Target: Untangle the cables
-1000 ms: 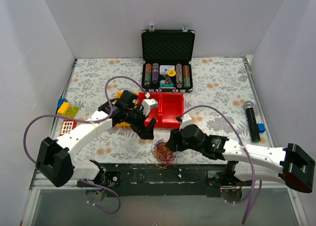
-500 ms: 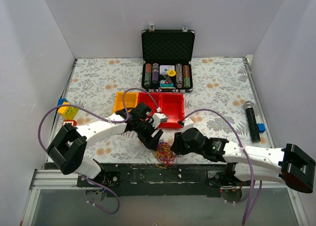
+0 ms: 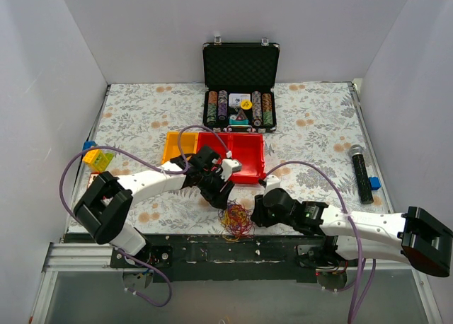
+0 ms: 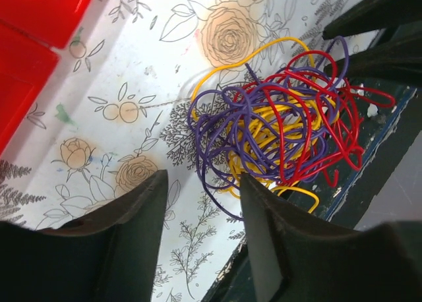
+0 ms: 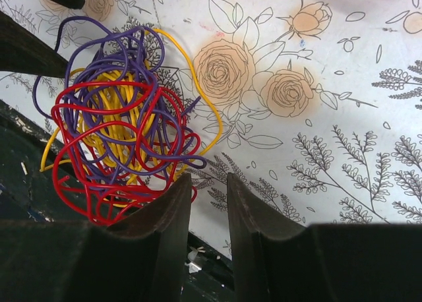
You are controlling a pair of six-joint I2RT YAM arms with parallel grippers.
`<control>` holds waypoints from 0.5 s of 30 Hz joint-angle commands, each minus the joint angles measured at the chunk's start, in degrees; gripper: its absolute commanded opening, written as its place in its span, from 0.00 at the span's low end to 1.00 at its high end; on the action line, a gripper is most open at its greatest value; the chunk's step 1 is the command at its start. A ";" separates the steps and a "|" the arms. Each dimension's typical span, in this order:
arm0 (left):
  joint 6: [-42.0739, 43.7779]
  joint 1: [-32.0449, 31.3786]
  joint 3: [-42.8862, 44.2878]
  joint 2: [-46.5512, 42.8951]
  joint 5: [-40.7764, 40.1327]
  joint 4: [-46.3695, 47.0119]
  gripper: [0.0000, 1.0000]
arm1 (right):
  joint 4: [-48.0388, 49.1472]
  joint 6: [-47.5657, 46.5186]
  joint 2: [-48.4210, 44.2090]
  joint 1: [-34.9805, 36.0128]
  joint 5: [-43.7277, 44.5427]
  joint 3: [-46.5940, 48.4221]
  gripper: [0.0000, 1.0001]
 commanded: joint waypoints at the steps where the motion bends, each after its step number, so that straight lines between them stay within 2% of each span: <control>1: -0.18 -0.22 1.59 2.35 4.82 0.98 0.38 | 0.45 0.83 -1.37 0.38 1.80 -0.05 0.36; 5: 2.02 -0.22 1.42 3.94 7.37 0.37 0.24 | -0.08 0.92 -1.90 0.38 2.15 0.21 0.36; 9: 2.37 -0.22 2.38 2.37 6.24 -0.85 0.00 | -1.48 1.09 -3.83 0.38 2.85 -0.05 0.35; 15: 1.67 -0.22 8.18 -3.43 5.88 -7.53 0.00 | -4.56 -0.14 -6.55 0.38 5.31 1.44 0.34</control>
